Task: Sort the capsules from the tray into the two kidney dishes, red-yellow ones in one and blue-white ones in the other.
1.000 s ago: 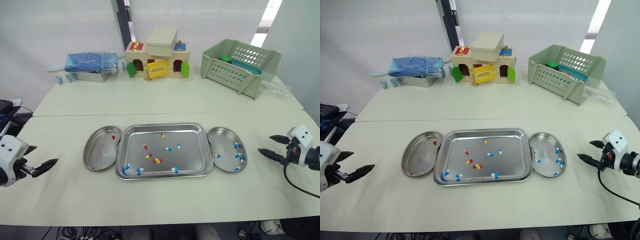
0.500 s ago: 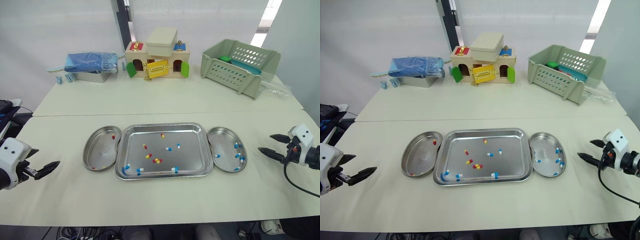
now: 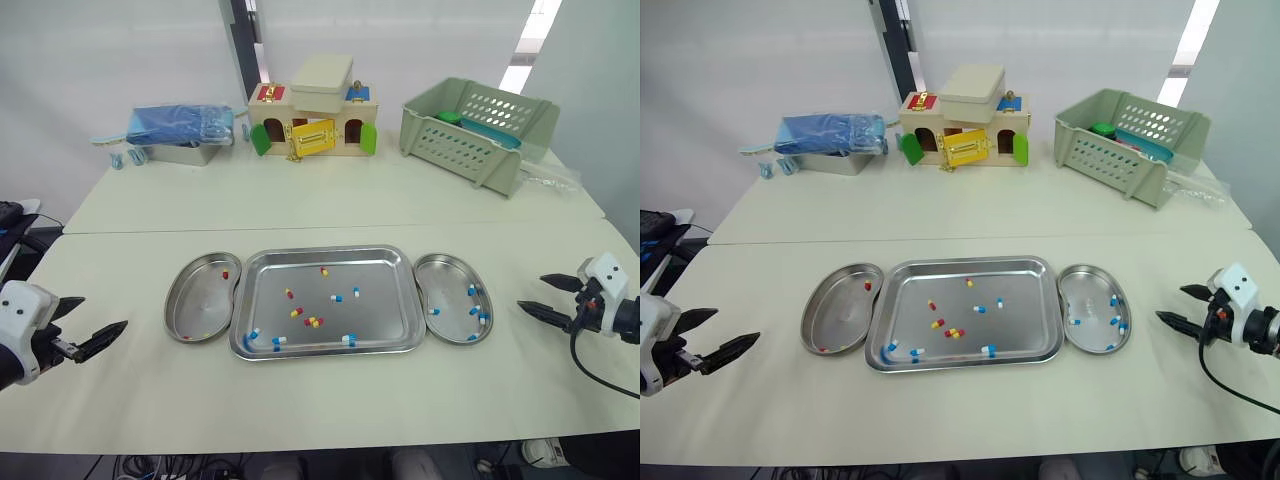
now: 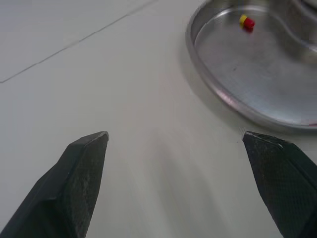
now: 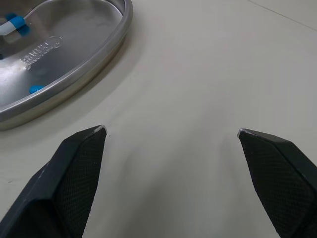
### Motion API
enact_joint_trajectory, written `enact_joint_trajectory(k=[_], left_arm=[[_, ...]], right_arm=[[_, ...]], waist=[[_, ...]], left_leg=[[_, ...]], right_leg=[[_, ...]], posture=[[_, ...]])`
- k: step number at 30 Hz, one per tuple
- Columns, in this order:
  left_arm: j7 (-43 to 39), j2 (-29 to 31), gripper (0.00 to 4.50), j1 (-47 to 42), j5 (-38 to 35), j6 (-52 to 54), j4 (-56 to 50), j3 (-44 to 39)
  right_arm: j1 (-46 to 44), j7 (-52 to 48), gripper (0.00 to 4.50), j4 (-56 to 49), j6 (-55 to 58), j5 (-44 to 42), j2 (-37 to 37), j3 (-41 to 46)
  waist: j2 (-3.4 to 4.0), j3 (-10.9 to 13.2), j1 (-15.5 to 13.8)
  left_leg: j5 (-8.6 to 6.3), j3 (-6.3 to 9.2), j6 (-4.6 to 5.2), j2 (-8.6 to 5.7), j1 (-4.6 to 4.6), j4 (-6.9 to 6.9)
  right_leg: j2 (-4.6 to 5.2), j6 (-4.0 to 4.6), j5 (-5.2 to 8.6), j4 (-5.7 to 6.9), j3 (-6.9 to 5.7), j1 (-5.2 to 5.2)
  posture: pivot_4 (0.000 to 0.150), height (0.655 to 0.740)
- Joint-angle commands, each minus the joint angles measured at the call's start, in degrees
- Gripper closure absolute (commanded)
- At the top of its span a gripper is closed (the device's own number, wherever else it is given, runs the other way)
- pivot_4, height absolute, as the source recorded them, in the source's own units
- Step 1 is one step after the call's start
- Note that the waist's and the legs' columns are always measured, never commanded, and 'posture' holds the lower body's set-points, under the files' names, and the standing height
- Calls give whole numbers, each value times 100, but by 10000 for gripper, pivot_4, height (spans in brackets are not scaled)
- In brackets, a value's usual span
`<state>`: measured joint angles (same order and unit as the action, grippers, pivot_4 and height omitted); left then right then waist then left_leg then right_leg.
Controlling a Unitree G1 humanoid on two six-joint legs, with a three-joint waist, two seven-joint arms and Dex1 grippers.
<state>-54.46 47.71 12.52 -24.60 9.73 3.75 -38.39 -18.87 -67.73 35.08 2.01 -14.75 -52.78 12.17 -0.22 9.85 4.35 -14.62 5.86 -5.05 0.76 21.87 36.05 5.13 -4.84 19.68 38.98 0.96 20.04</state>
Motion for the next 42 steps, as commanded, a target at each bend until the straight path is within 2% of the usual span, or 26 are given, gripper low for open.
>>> enact_joint_trajectory(k=[1, 4, 6, 10, 14, 17, 22, 38, 42], left_arm=[[50, -786, 374, 573, -552, -425, -1194, -404], [211, -1442, 374, 961, -780, -601, -1978, -380], [654, -2234, 374, 1241, -682, -998, -2530, -208], [297, -3178, 374, 1794, -363, -2185, -2725, 388], [85, -3836, 374, 2294, -371, -3058, -2570, 941], [-115, -3927, 374, 2490, -430, -3496, -2335, 1154], [-728, -4071, 374, 2806, -812, -4233, -1803, 1484], [-434, -3832, 374, 2787, -815, -4537, -1508, 1709], [-388, -3804, 374, 2759, -790, -4538, -1548, 1757]], right_arm=[[-141, -138, 0, 14, -16, -46, -252, 128], [-283, -214, 0, 190, -55, -5, -315, 86], [-473, -251, 0, 341, -81, 61, -327, 2], [-745, -348, 0, 507, -145, 141, -293, -137], [-815, -436, 0, 506, -168, 158, -280, -206], [-821, -488, 0, 476, -163, 165, -288, -190], [-860, -622, 0, 458, -182, 183, -353, -195], [-929, -758, 0, 553, -324, 285, -464, -252], [-1200, -1251, 0, -69, 177, 0, -667, -265]], waist=[[0, 0, -2], [-7, 0, -13], [-6, 0, -45], [-10, 0, -113], [18, -15, -72], [7, -8, -51], [-5, -3, -121], [6, -3, -118], [8, -2, -115]], left_leg=[[0, -4, 0, 0, -1, 1], [-1, -8, 0, 3, -3, 3], [-1, -8, 0, 2, -6, 7], [-2, -13, 0, 0, -14, 10], [-18, -55, 23, -1, -10, 4], [-58, -146, 86, -1, -10, 8], [-62, -152, 90, 1, -11, 12], [-86, -165, 132, -1, -8, 78], [-87, -165, 133, -1, -7, 80]], right_leg=[[1, 0, 0, -1, 4, -1], [1, 0, -1, -2, 5, -3], [1, 1, -1, -1, 5, -10], [2, -2, -4, -9, 8, -21], [4, -15, -11, -55, 40, -20], [7, -47, -28, -130, 115, -21], [7, -56, -34, -131, 121, -15], [5, -78, -56, -111, 146, -22], [5, -78, -56, -111, 146, -22]], posture=[[1500, 7400], [1500, 7400], [1500, 7400], [1500, 7400], [1500, 7400], [1500, 7400], [1500, 7400], [1500, 7400], [1500, 7400]])
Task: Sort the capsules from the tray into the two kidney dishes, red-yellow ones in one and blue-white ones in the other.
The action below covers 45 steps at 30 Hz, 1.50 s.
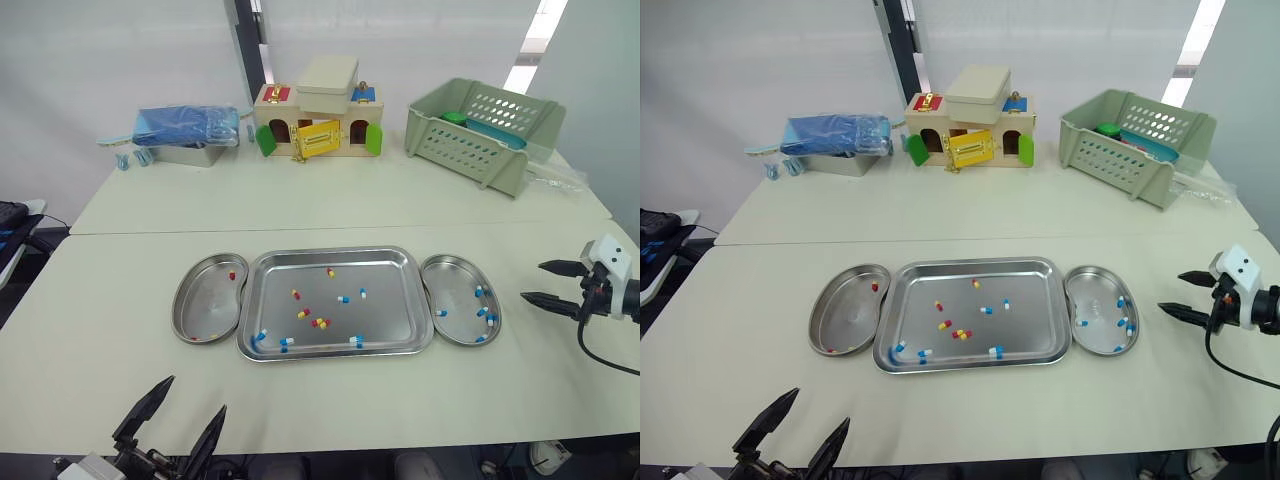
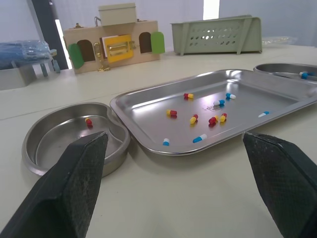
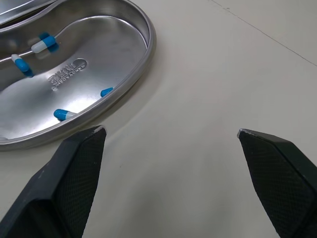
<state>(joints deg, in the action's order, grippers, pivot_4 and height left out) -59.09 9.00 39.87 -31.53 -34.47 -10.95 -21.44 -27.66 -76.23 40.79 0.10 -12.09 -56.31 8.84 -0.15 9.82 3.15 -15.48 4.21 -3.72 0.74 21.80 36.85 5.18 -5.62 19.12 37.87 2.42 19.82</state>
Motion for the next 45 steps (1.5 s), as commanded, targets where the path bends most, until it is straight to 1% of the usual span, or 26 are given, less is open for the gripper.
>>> enact_joint_trajectory(k=[1, 5, 8, 10, 12, 14, 17, 19, 23, 25, 28, 31, 37, 45], left_arm=[[86, 75, 374, 23, -92, -108, -94, 81], [155, 114, 374, 38, -61, -96, -133, 173], [223, 89, 374, 54, -31, -113, -159, 248], [303, 61, 374, 58, -29, -113, -180, 295], [372, 69, 374, 107, 3, -124, -203, 344], [472, 75, 374, 127, 16, -98, -213, 356], [580, 91, 374, 123, 35, -122, -205, 356], [663, 78, 374, 153, 41, -135, -223, 355], [808, 59, 374, 217, 59, -168, -245, 365], [854, 59, 374, 236, 68, -195, -249, 381], [973, 36, 0, 263, 108, -226, -255, 383], [1024, 36, 0, 292, 121, -254, -263, 404], [1077, 33, 0, 347, 133, -277, -272, 437], [1113, 95, 0, 390, 112, -304, -252, 463]], right_arm=[[-460, -574, 0, -1010, 653, -411, -333, 15], [-945, -949, 0, -2471, 1856, -996, -161, -317], [-1661, -966, 0, -3523, 2673, -1318, 459, -1005], [-2113, -939, 0, -3745, 2885, -1253, 933, -1470], [-2578, -917, 0, -3734, 3031, -1127, 1451, -1938], [-3008, -866, 0, -3534, 2904, -928, 2087, -2393], [-3477, -758, 0, -3036, 2484, -373, 2931, -3102], [-3779, -528, 0, -2432, 2128, 30, 3679, -3525], [-4094, -191, 0, -1561, 1609, 576, 4720, -3970], [-4166, -111, 0, -1226, 1363, 777, 5001, -4066], [-4293, 99, 5979, -481, 995, 1156, 5547, -4298], [-4376, 279, 15792, 22, 806, 1454, 5819, -4363], [-4438, 587, 15792, 703, 629, 1923, 6173, -4354], [-4277, 639, 15792, 932, 458, 2278, 6336, -4401]], waist=[[5, 1, 14], [9, 0, 33], [2, 2, 20], [0, 3, 22], [0, 4, 5], [-2, 4, 2], [-2, 4, 10], [-3, 4, 15], [-4, 3, 24], [-4, 3, 21], [-13, -2, 24], [-13, -3, 24], [-14, -3, 23], [-14, -3, 33]], left_leg=[[0, 0, 0, 0, -1, 1], [0, 7, 1, 6, -5, 2], [-1, 15, 1, 6, -1, 2], [-1, 17, 1, 6, -1, 3], [-1, 22, 1, 5, 9, 4], [-1, 22, 1, 3, 26, 7], [-1, 25, 1, 3, 31, 6], [-1, 29, 1, 3, 29, 6], [0, 31, 0, 3, 26, 6], [-1, 31, 0, 3, 26, 6], [-1, 30, -1, 2, 25, 6], [-1, 31, -1, 3, 23, 4], [-2, 30, -1, 3, 24, 3], [-2, 29, -1, 3, 25, 1]], right_leg=[[0, 0, 0, 2, 1, 0], [-12, 1, -1, 11, 2, 2], [-12, 1, -1, 9, -3, 3], [-12, 2, -1, 14, -1, 11], [-13, 3, -2, 13, -5, 19], [-11, 3, -2, 14, -4, 35], [-11, 4, -2, 15, -6, 42], [-11, 4, -2, 20, -8, 44], [-12, 5, -3, 27, -7, 47], [-12, 5, -3, 27, -7, 48], [-12, 5, -3, 25, -5, 49], [-13, 5, -3, 28, -6, 51], [-13, 6, -3, 30, -5, 55], [-15, 6, -2, 34, -2, 60]], posture=[[1500, 7400], [1500, 7400], [1500, 7400], [1500, 7400], [1500, 7400], [1500, 7400], [1500, 7400], [1500, 7400], [1500, 7400], [1500, 7400], [1500, 7400], [1500, 7400], [1500, 7400], [1500, 7400]])
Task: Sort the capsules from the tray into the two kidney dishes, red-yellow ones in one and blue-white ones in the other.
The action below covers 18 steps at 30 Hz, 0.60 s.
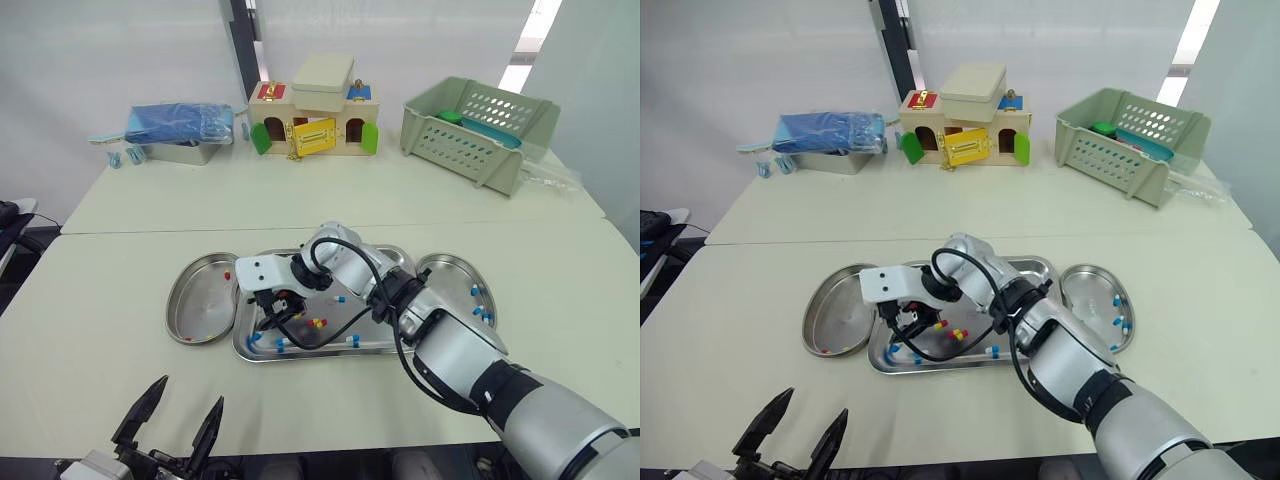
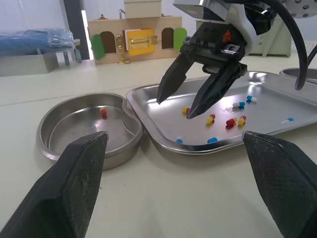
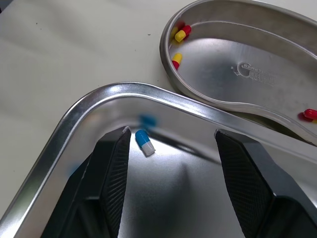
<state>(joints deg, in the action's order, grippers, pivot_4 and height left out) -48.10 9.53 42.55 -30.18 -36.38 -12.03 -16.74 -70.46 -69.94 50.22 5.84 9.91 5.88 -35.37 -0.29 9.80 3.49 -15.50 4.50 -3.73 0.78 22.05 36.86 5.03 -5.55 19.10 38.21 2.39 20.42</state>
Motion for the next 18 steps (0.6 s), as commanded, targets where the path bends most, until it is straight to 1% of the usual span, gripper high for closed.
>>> enact_joint_trajectory(k=[1, 18], left_arm=[[8, 61, 0, 125, -21, -114, -138, -9], [34, 179, 0, 133, -18, -101, -143, -15]], right_arm=[[24, 25, 15792, 2, -117, 108, 142, 23], [357, 221, 15792, 65, -7, 589, 412, -53]], waist=[[0, 0, 0], [-2, 0, -5]], left_leg=[[0, 0, 0, 0, 0, 0], [0, 0, 0, 0, 0, 1]], right_leg=[[0, 0, 0, 0, 0, 0], [-1, 2, 1, 12, 1, 9]], posture=[[1500, 7400], [1500, 7400]])
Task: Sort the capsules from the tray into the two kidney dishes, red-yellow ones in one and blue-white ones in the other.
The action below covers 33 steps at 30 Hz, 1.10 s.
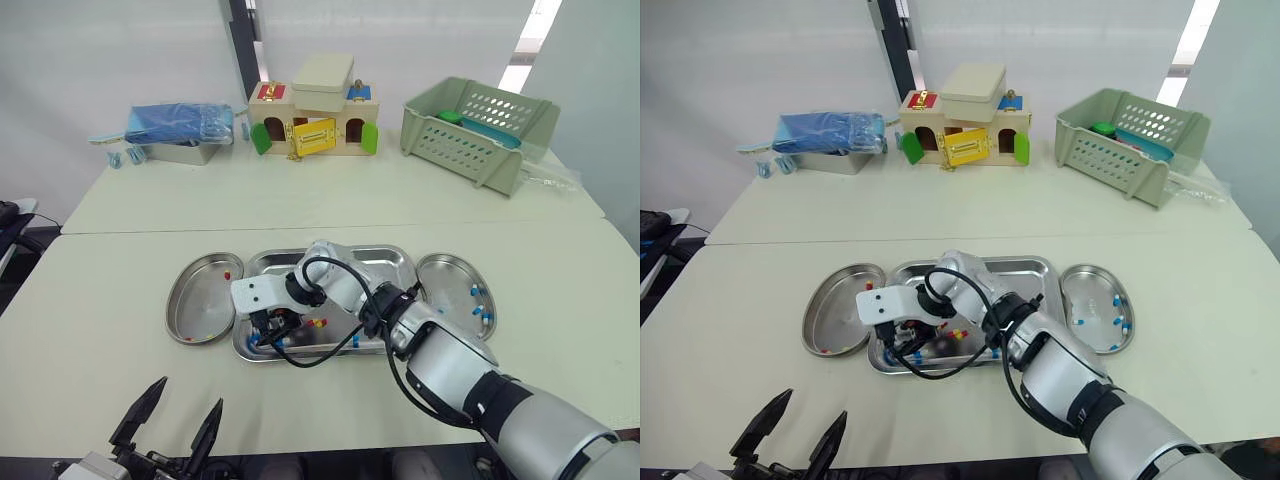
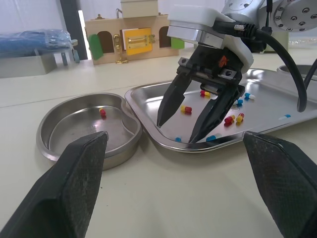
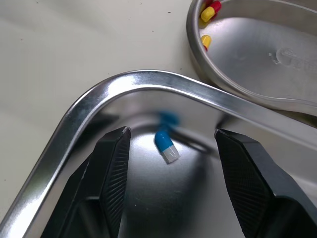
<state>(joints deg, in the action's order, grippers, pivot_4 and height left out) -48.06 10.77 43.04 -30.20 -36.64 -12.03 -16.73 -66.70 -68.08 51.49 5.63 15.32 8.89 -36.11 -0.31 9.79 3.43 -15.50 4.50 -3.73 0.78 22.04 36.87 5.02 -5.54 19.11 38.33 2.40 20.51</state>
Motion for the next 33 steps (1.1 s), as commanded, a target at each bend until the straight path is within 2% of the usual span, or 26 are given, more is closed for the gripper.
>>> enact_joint_trajectory(k=[1, 8, 18, 21, 33], left_arm=[[36, 57, 0, 88, -11, -75, -143, -16], [86, 79, 0, 87, 5, -53, -176, -17], [150, 152, 0, 83, 15, -3, -195, -26], [188, 169, 0, 47, 25, 26, -209, -24], [249, 238, 0, 10, 19, 47, -214, -18]], right_arm=[[-18, 34, 15792, -42, 26, 70, 121, 14], [3, 74, 15792, 139, 29, 220, 164, -26], [5, 131, 37129, 251, -3, 194, 237, 14], [6, 147, 44880, 284, -35, 188, 251, 30], [-41, -31, 44880, 181, -130, 32, 205, 204]], waist=[[-1, 0, 0], [-3, -1, 5], [-4, -2, 4], [-4, -2, 4], [-4, -2, 4]], left_leg=[[0, -1, 0, 0, 0, 0], [0, -2, 0, 1, -1, 1], [0, -1, 0, 2, -6, 1], [0, -1, 0, 2, -6, 1], [0, 0, 0, 2, -6, 1]], right_leg=[[0, 1, 0, 5, 1, 0], [-1, 21, 13, 42, 2, 16], [-3, 27, 17, 55, 2, 19], [-3, 27, 17, 55, 2, 20], [-3, 28, 18, 55, 2, 21]], posture=[[1500, 7400], [1500, 7400], [1500, 7400], [1500, 7400], [1500, 7400]])
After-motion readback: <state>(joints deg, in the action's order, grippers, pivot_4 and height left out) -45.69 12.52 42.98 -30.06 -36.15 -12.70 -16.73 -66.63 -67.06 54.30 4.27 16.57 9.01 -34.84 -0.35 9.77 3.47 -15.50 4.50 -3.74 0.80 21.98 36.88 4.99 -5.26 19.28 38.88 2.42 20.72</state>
